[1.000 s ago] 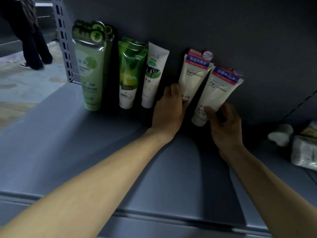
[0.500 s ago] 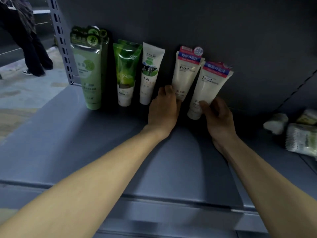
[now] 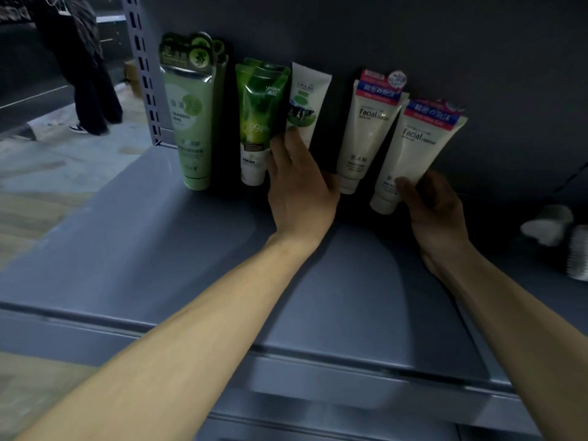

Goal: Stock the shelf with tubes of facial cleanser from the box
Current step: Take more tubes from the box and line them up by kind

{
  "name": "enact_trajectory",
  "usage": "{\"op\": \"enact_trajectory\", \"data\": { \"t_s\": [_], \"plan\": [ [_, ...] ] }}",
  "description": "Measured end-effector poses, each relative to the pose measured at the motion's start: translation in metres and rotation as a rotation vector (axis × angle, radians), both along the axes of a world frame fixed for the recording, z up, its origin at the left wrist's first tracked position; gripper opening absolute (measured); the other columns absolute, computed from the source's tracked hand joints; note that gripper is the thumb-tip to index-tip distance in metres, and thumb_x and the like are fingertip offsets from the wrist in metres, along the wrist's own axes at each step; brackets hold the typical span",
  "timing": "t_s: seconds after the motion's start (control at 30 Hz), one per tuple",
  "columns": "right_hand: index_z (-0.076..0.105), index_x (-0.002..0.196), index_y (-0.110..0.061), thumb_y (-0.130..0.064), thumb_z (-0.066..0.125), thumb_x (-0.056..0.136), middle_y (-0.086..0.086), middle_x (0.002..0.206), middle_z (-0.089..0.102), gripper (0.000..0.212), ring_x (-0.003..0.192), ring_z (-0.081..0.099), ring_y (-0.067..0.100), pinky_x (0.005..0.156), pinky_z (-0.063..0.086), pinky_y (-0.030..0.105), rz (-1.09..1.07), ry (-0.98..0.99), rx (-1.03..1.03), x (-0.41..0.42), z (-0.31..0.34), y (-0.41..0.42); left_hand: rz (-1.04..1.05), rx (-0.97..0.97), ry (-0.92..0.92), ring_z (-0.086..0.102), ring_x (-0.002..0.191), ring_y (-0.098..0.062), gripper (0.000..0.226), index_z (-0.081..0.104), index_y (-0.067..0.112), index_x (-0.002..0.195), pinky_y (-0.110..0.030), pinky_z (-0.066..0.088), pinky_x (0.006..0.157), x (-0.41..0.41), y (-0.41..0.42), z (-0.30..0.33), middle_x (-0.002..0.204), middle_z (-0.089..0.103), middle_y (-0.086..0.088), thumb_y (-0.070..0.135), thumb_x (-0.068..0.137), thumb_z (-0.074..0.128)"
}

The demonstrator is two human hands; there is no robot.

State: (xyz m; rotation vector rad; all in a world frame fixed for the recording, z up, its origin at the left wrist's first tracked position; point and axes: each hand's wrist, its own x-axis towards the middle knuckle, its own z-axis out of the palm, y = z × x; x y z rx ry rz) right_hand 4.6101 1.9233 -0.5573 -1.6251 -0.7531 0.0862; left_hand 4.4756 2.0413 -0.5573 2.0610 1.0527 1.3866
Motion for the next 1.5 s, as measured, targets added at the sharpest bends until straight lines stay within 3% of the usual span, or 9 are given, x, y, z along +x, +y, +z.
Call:
{"op": "enact_trajectory", "data": {
  "t_s": [0.23,0.4,0.53,0.7,0.8,1.0,1.2,1.37,1.5],
  "plan": [
    [0.062,0.119,-0.021,-0.027,0.065,0.093,-0.009,0.112,0.067,0.026,0.101,0.064,-0.001,0.08,0.05,0.013,0.011,0.013,0.006,0.0,0.0,0.001,0.021,-0.142,0.003,0.047,0.121,-0.029,0.062,0.038,0.005,0.134,-0.04,0.051,0.087,0.001,0.006,0.0,0.135,0.043,-0.01,0.019,0.081,0.066],
    [0.062,0.118,-0.02,-0.027,0.065,0.093,-0.01,0.109,0.067,0.025,0.097,0.064,-0.004,0.075,0.049,0.01,0.011,0.014,0.011,-0.001,0.0,0.001,-0.029,-0.172,-0.034,0.048,0.12,-0.029,0.056,0.038,0.003,0.131,-0.028,0.043,0.093,0.001,0.005,0.001,0.135,0.04,-0.014,0.012,0.082,0.065],
    [0.062,0.117,-0.023,-0.027,0.066,0.093,-0.013,0.107,0.067,0.025,0.096,0.064,-0.005,0.077,0.049,0.011,0.007,0.007,0.007,0.0,0.0,0.0,-0.07,-0.225,-0.032,0.05,0.117,-0.025,0.06,0.033,0.006,0.135,-0.017,0.034,0.082,0.0,0.001,0.005,0.137,0.034,-0.011,0.009,0.084,0.064],
    [0.062,0.123,-0.019,-0.028,0.066,0.093,-0.013,0.11,0.067,0.032,0.099,0.064,-0.004,0.076,0.049,0.01,0.012,0.004,0.002,0.001,-0.001,0.0,-0.107,-0.246,-0.003,0.05,0.107,-0.021,0.054,0.035,0.009,0.131,-0.017,0.032,0.076,0.0,-0.001,0.008,0.135,0.033,-0.009,0.014,0.085,0.063],
    [0.062,0.121,-0.02,-0.028,0.066,0.093,-0.011,0.109,0.068,0.03,0.098,0.065,-0.003,0.077,0.05,0.012,0.016,0.003,0.006,0.001,-0.001,0.0,-0.126,-0.245,0.004,0.041,0.094,-0.013,0.049,0.038,0.01,0.127,-0.02,0.033,0.076,-0.001,-0.001,0.008,0.13,0.036,-0.008,0.015,0.085,0.063],
    [0.063,0.12,-0.019,-0.027,0.068,0.091,-0.008,0.111,0.069,0.03,0.102,0.066,0.003,0.082,0.052,0.019,0.02,0.037,0.01,0.001,-0.001,-0.001,-0.143,-0.213,0.021,0.05,0.11,-0.023,0.05,0.042,0.01,0.129,-0.025,0.035,0.078,-0.001,-0.001,0.007,0.126,0.044,-0.007,0.02,0.085,0.064],
    [0.062,0.115,-0.022,-0.04,0.083,0.073,-0.014,0.105,0.067,0.05,0.094,0.064,-0.001,0.078,0.054,0.022,-0.043,-0.087,-0.141,-0.004,0.0,0.001,-0.131,-0.192,0.05,0.048,0.099,-0.017,0.047,0.045,0.009,0.125,-0.023,0.033,0.073,-0.001,0.001,0.005,0.124,0.046,-0.007,0.024,0.086,0.064],
    [0.065,0.112,-0.025,-0.041,0.085,0.07,-0.016,0.104,0.068,0.049,0.095,0.064,-0.002,0.083,0.055,0.024,-0.039,-0.077,-0.164,-0.009,0.003,-0.002,-0.124,-0.093,0.091,0.054,0.101,-0.022,0.039,0.049,0.01,0.119,-0.031,0.038,0.067,-0.004,-0.002,0.002,0.118,0.051,-0.006,0.026,0.086,0.061],
    [0.062,0.11,-0.026,-0.041,0.087,0.068,-0.018,0.103,0.065,0.051,0.094,0.061,-0.008,0.083,0.052,0.021,-0.014,-0.107,-0.218,-0.022,0.004,-0.002,-0.141,-0.066,0.073,0.054,0.098,-0.022,0.032,0.05,0.01,0.113,-0.029,0.033,0.065,-0.005,-0.006,0.004,0.114,0.051,-0.006,0.023,0.086,0.061]
  ]
}}
